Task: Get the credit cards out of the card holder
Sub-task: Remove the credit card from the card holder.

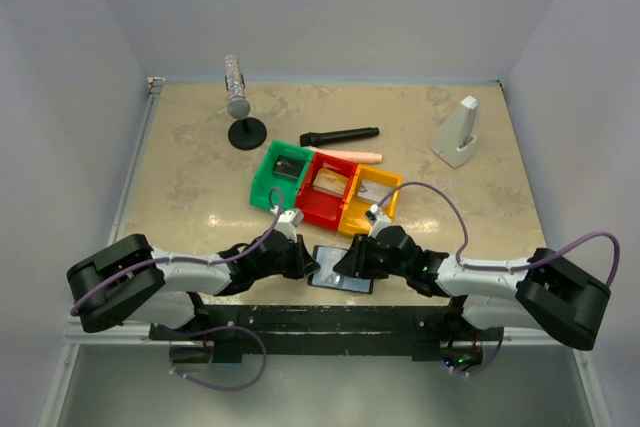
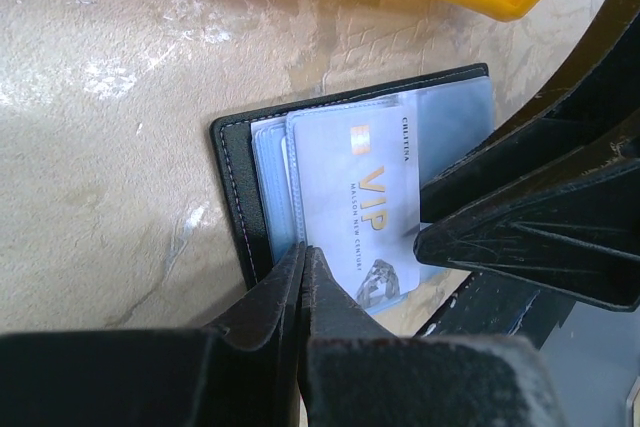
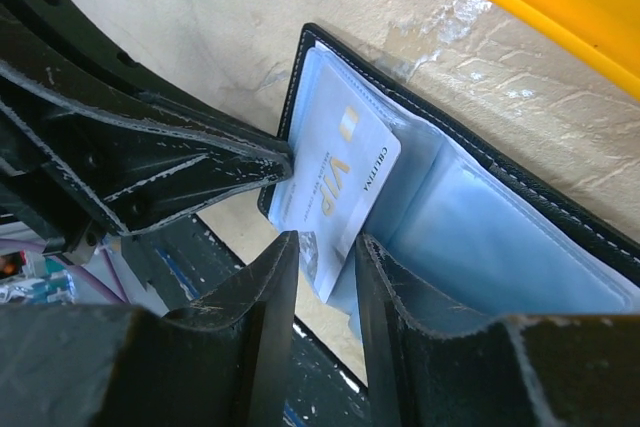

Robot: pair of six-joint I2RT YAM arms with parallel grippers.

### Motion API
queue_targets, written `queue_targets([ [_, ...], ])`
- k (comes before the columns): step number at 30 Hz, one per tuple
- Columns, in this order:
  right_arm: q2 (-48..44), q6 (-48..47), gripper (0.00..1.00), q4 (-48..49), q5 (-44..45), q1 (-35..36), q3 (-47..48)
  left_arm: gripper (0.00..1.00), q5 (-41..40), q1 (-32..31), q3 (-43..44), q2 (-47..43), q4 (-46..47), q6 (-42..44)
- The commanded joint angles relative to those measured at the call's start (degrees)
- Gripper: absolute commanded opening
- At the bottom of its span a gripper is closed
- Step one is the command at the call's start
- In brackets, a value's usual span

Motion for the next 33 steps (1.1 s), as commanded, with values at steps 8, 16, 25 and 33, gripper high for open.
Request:
queue_targets([
  [8, -4.24, 0.84, 0.35, 7.09, -1.25, 0.13, -0.46, 0.00, 1.96, 0.10, -0.59, 2.02, 2.41, -0.29],
  [16, -2.75, 1.45, 0.36, 6.91, -0.81, 0.13, 0.06, 0.00, 2.93, 0.01, -1.20, 2.37, 4.08, -0.47],
  [25, -2.13, 1.98, 0.35, 7.18, 0.51, 0.13, 0.77, 0.00, 4.51, -0.08, -1.82, 2.89, 6.72, -0.38],
  [33, -3.10, 1.72, 0.27, 5.60, 1.03, 0.13, 1.38, 0.00, 4.25, -0.08, -2.61, 2.37, 7.51, -0.56],
])
